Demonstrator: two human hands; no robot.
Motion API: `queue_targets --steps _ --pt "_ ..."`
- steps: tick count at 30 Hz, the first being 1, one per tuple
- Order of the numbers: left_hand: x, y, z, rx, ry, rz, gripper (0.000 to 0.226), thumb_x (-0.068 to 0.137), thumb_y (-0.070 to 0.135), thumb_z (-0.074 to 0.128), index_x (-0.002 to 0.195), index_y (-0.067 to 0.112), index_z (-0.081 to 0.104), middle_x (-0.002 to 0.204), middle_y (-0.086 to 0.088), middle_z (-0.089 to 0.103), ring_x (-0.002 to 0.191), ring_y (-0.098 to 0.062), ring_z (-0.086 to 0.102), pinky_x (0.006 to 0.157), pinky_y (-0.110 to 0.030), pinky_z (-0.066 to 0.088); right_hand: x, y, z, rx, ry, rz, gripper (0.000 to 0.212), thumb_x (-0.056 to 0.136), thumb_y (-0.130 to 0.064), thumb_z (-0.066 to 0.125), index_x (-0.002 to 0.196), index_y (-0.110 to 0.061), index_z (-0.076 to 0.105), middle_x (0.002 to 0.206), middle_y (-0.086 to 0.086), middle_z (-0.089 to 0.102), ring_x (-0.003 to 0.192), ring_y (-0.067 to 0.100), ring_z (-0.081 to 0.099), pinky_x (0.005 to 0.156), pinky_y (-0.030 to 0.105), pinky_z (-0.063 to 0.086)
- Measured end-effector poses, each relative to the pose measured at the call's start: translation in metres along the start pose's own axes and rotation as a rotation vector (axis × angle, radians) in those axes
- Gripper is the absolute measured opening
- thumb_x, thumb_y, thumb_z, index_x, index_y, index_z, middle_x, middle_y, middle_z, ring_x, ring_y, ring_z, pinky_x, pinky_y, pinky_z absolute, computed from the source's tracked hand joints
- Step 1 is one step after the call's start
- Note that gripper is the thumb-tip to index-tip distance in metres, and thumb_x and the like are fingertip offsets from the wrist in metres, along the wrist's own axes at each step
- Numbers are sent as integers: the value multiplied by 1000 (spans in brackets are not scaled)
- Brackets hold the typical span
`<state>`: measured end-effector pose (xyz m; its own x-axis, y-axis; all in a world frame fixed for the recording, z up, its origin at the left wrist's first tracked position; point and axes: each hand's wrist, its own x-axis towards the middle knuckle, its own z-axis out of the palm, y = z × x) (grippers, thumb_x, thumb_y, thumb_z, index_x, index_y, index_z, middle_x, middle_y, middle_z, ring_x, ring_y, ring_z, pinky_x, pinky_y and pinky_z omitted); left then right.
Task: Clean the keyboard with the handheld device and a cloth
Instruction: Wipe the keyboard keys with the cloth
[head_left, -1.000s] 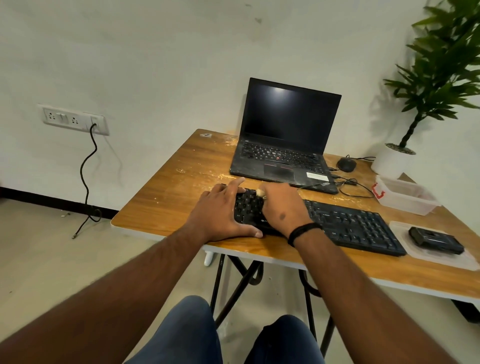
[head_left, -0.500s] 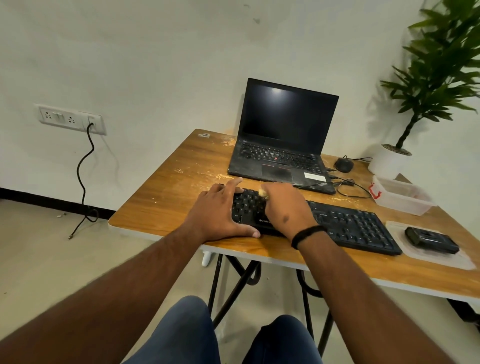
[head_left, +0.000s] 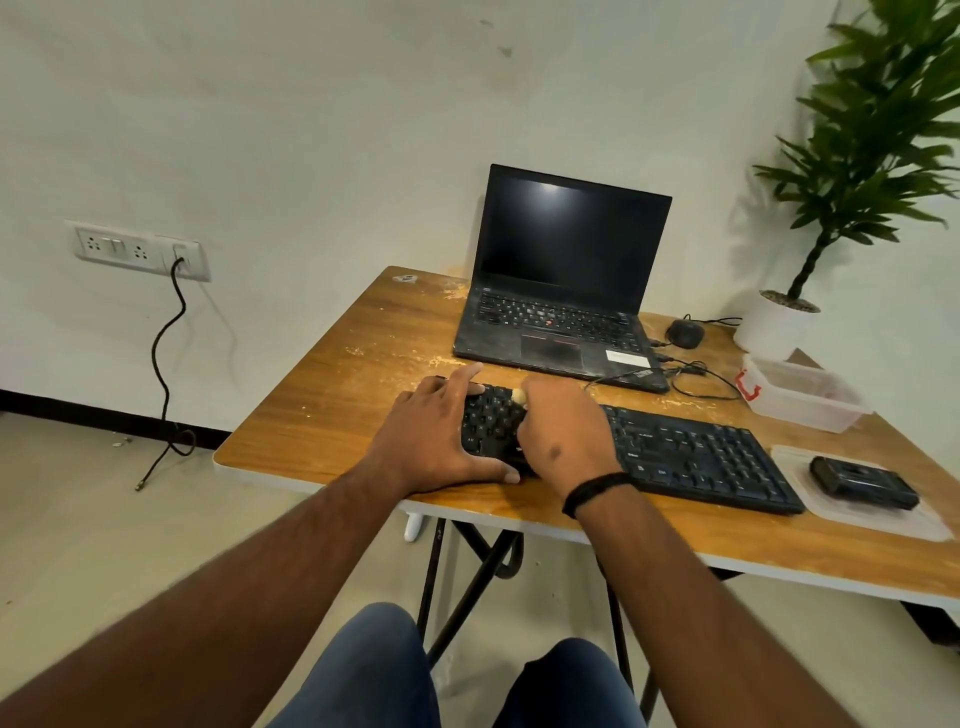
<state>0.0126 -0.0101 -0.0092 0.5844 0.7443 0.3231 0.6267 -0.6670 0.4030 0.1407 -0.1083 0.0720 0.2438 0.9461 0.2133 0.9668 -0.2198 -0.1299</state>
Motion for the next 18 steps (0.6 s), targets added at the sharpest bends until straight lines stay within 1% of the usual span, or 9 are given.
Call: queue_targets --steps 2,3,5,9,10,12,15,16,18 --pt "0 0 1 1 5 -2 131 53 92 64 157 29 14 148 10 50 137 -18 40 113 -47 36 2 -3 8 -17 -34 5 17 95 -14 56 111 -13 60 109 9 64 101 25 61 88 40 54" --pt "0 -1 1 4 5 0 129 55 89 64 157 29 13 148 10 50 136 -18 40 112 -46 37 -2 -7 14 -47 -67 -22 18 95 -15 58 113 -12 60 111 10 64 103 25 60 89 39 54" --pt "1 -4 2 11 0 5 123 60 82 65 157 28 12 149 11 50 135 -18 41 110 -46 38 -16 -15 24 -111 -74 -88 19 97 -17 56 115 -10 59 113 11 63 106 25 59 91 38 53" --pt "2 -5 5 19 11 15 109 71 66 67 157 28 11 150 10 50 136 -20 40 110 -47 38 -41 -22 22 -103 -75 -187 17 99 -13 50 114 -12 59 111 9 63 104 25 60 88 38 52" --pt "2 -5 5 19 4 12 110 69 69 63 157 27 11 150 9 50 136 -21 40 109 -47 38 -43 -22 18 -93 -90 -201 17 99 -12 50 113 -13 59 110 8 63 103 25 60 88 38 52" --pt "1 -4 3 8 -5 8 119 60 80 55 157 26 13 149 9 50 135 -20 40 108 -47 39 -34 -19 10 -42 -87 -172 18 97 -10 49 112 -13 58 109 8 63 102 25 61 91 41 53" --pt "-1 -1 0 -9 2 0 130 54 91 63 157 27 16 148 11 50 136 -19 41 110 -47 38 -5 -8 1 -14 -5 -51 18 94 -6 49 107 -11 59 107 9 63 98 26 58 83 39 51" --pt "-1 0 0 -12 3 -4 132 53 92 65 157 28 16 148 11 50 136 -18 41 111 -47 37 2 -4 1 -11 0 -15 15 94 -8 51 106 -11 59 107 10 63 98 27 58 82 39 51" --pt "-1 0 0 -4 7 -7 131 53 92 65 157 29 14 148 12 50 135 -18 41 111 -46 37 5 -4 6 -53 -58 4 14 93 -12 57 107 -10 60 108 11 64 99 28 60 84 39 52"
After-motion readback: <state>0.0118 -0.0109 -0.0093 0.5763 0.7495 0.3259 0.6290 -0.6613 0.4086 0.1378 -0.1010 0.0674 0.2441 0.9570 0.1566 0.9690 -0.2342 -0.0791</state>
